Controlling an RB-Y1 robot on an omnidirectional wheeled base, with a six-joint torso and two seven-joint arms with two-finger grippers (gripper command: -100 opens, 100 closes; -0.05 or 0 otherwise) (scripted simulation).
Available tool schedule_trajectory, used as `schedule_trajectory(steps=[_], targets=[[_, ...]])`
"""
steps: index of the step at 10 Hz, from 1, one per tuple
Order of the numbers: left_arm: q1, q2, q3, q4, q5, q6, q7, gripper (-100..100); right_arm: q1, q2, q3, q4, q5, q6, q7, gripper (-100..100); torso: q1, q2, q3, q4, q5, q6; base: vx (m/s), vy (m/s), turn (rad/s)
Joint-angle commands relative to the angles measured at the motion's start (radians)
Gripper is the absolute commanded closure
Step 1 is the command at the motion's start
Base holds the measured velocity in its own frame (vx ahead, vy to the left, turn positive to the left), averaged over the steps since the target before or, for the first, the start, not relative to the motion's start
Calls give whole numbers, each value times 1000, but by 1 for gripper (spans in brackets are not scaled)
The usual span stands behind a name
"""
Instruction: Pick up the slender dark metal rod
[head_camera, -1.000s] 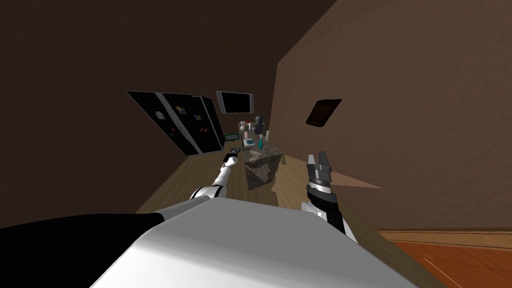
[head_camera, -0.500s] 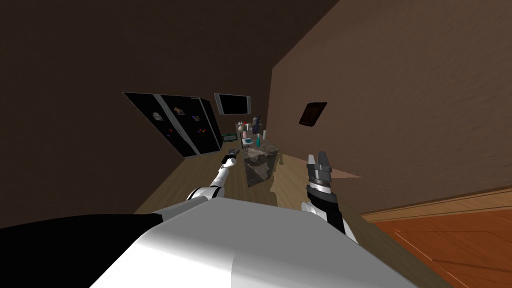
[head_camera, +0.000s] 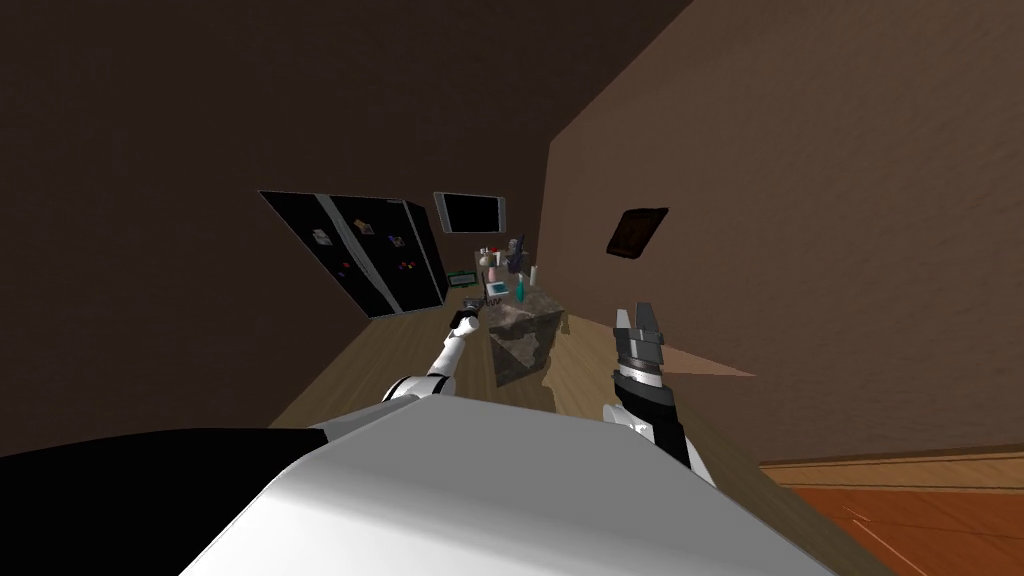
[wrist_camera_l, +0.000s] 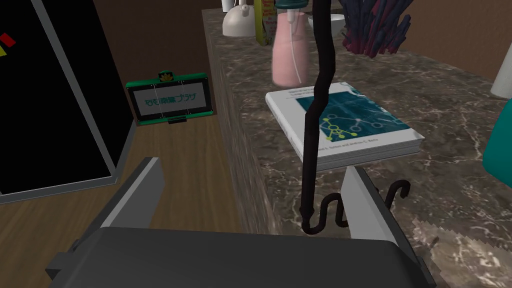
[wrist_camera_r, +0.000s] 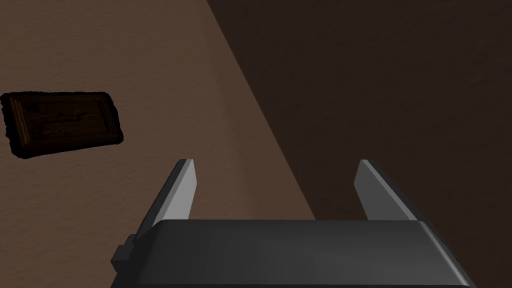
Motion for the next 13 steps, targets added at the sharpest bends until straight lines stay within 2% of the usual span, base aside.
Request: schedule_trajectory(steps=[1, 2, 5, 6, 7, 8, 9, 10, 13], targets=[[-8, -41, 9, -7, -7, -1, -10, -100, 0, 0, 0, 0, 0, 0, 0, 0, 0, 0, 0, 0, 0, 0, 160, 14, 37], [-8, -41, 9, -7, -7, -1, -10, -100, 0, 0, 0, 0, 0, 0, 0, 0, 0, 1, 1, 0, 0, 0, 108, 8, 8], [-12, -103, 12, -14, -11, -8, -14, -100, 0, 0, 0, 0, 0, 0, 0, 0, 0, 6, 4, 1, 0, 0, 93, 22, 28], [-13, -113, 14, -15, -11, -9, -14, -100, 0, 0, 0, 0, 0, 0, 0, 0, 0, 6, 3, 1, 0, 0, 94, 35, 24], [-14, -101, 8, -8, -9, -13, -8, -100, 0, 0, 0, 0, 0, 0, 0, 0, 1, 6, 4, 1, 0, 0, 37, 16, 2], [-14, -103, 9, -9, -9, -12, -10, 0, 0, 0, 0, 0, 0, 0, 0, 0, 0, 9, 5, 2, 0, 0, 8, 3, 0], [-14, -102, 9, -9, -9, -12, -9, -100, 0, 0, 0, 0, 0, 0, 0, 0, -1, 11, 6, 2, 0, 0, 0, 0, 0], [-14, -102, 9, -9, -9, -12, -9, 100, 0, 0, 0, 0, 0, 0, 0, 0, -1, 12, 7, 3, 0, 0, 0, 0, 0], [-14, -102, 9, -9, -9, -12, -9, 100, -1, 0, 0, 0, 0, 0, 0, 0, -1, 13, 7, 3, 0, 0, 0, 0, 0]])
